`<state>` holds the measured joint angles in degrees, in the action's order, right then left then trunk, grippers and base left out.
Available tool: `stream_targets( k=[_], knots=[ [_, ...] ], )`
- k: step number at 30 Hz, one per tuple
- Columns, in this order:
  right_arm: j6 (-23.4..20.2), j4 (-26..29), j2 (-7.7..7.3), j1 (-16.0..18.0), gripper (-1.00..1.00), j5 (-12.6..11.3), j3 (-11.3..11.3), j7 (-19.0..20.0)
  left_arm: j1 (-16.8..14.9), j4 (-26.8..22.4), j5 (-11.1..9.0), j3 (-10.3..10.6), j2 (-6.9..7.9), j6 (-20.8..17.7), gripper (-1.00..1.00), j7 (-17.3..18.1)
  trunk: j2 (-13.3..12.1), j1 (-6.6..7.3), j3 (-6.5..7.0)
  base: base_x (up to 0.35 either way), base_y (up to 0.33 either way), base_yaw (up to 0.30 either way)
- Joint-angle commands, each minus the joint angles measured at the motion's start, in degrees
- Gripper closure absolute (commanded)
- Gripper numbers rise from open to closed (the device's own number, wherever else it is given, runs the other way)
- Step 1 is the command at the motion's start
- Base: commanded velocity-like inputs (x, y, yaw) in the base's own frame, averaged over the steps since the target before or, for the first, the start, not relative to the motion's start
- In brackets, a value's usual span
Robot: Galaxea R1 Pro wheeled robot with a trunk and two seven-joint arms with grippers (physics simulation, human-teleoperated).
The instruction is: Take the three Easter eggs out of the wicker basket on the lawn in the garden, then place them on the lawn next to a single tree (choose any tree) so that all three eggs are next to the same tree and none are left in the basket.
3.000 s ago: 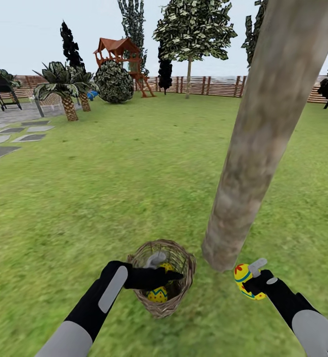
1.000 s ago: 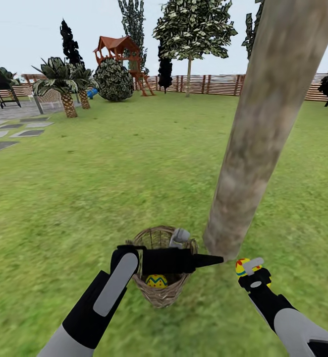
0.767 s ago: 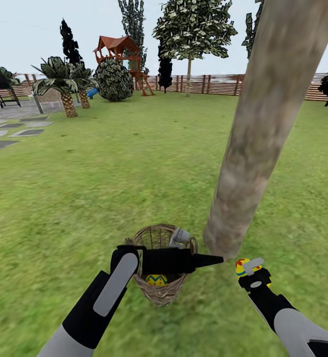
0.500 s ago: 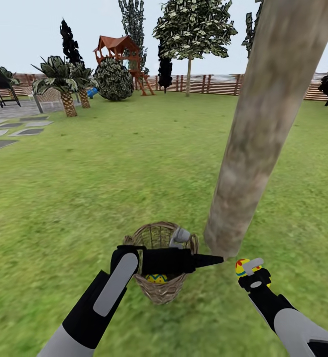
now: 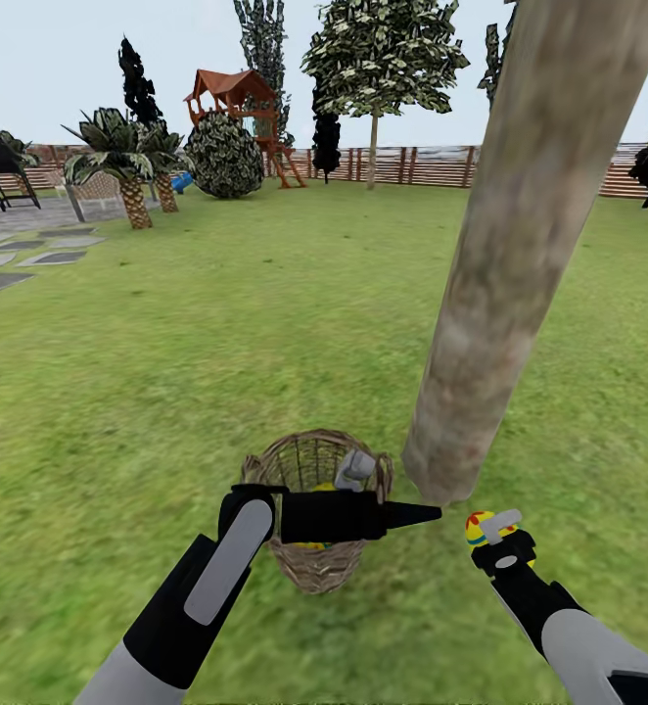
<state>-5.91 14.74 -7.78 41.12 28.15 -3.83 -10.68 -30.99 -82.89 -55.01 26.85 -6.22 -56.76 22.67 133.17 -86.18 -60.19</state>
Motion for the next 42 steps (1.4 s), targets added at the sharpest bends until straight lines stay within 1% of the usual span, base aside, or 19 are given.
stream_targets(
  k=[1,5,13,19,24,27,28,30,31,33,42],
  knots=[
    [-0.24,0.04,0.04,0.02,1.0,0.59,-0.39,0.05,-0.03,0.01,0.25,-0.05,-0.02,-0.2,-1.0,0.35,0.44,-0.21,-0.23,0.0,0.0,0.0],
    [-0.24,0.07,0.01,0.02,1.0,0.59,-0.39,0.05,-0.04,0.01,0.25,-0.05,-0.02,-0.2,-1.0,0.35,2.04,-1.09,-0.95,0.0,0.0,0.0],
    [-0.32,0.11,0.1,0.02,1.0,0.63,-0.39,0.13,-0.04,0.01,0.25,-0.1,0.0,-0.11,-1.0,0.46,2.04,-1.09,-0.95,0.0,0.0,0.0],
    [-0.54,0.11,0.13,0.02,1.0,0.67,-0.39,0.14,-0.04,0.01,0.25,-0.05,-0.1,-0.11,-1.0,0.5,2.04,-1.09,-0.95,0.188,-0.186,0.013],
    [-0.59,0.09,0.13,0.02,1.0,0.66,-0.39,0.14,-0.03,0.01,0.25,-0.05,-0.11,-0.11,-1.0,0.47,2.04,-1.09,-0.95,0.24,-0.241,0.226],
    [-0.59,0.05,0.15,0.02,1.0,0.67,-0.39,0.14,-0.03,0.01,0.25,-0.12,-0.04,-0.05,-1.0,0.54,2.04,-1.09,-0.95,0.089,-0.088,0.216],
    [-0.59,0.08,0.14,0.02,1.0,0.67,-0.39,0.14,-0.03,0.01,0.11,-0.13,-0.03,-0.04,-1.0,0.58,2.04,-1.09,-0.95,0.017,-0.016,0.056],
    [-0.59,0.04,0.14,0.02,1.0,0.67,-0.39,0.14,-0.04,0.01,-1.96,-0.14,0.09,0.17,-1.0,0.57,2.04,-1.09,-0.95,0.004,-0.004,0.013],
    [-0.59,0.03,0.14,0.02,1.0,0.67,-0.39,0.14,-0.04,0.01,-2.52,-0.14,0.13,0.21,-1.0,0.55,2.44,-1.31,-1.13,0.001,-0.001,0.003],
    [-0.59,0.02,0.14,0.02,1.0,0.68,-0.39,0.14,-0.04,0.01,-2.83,-0.14,0.15,0.24,-1.0,0.53,3.24,-1.75,-1.49,0.0,0.0,0.001],
    [-0.78,0.03,0.13,0.02,1.0,0.51,-0.39,0.01,-0.02,0.01,-2.91,-0.07,0.09,0.24,-1.0,0.53,6.85,-3.73,-3.1,0.0,0.0,0.0]
  ],
)
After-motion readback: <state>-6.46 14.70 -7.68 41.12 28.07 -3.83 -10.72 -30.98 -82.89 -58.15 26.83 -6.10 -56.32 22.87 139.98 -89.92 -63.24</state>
